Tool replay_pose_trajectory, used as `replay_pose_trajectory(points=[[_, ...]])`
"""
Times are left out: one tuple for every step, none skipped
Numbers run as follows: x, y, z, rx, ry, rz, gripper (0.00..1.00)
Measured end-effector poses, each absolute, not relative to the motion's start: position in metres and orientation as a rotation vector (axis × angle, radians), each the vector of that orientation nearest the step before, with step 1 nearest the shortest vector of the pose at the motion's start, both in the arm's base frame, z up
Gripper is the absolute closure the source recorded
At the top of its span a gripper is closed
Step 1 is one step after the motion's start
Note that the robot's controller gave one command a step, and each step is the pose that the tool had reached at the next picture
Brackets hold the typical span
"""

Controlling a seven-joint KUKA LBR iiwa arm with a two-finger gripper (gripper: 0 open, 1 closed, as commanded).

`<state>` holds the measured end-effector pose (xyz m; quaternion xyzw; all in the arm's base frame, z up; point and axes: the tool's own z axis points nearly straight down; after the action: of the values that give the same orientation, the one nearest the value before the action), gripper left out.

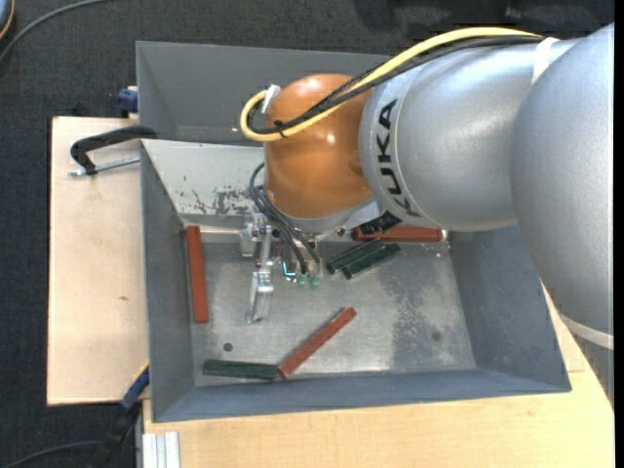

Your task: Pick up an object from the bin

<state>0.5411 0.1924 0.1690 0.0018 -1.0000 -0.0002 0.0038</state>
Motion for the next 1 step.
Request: replay_pose_trajectory(points=[[0.5003,0.1098,0.0699,0.519,-3.095,0.0,0.0]])
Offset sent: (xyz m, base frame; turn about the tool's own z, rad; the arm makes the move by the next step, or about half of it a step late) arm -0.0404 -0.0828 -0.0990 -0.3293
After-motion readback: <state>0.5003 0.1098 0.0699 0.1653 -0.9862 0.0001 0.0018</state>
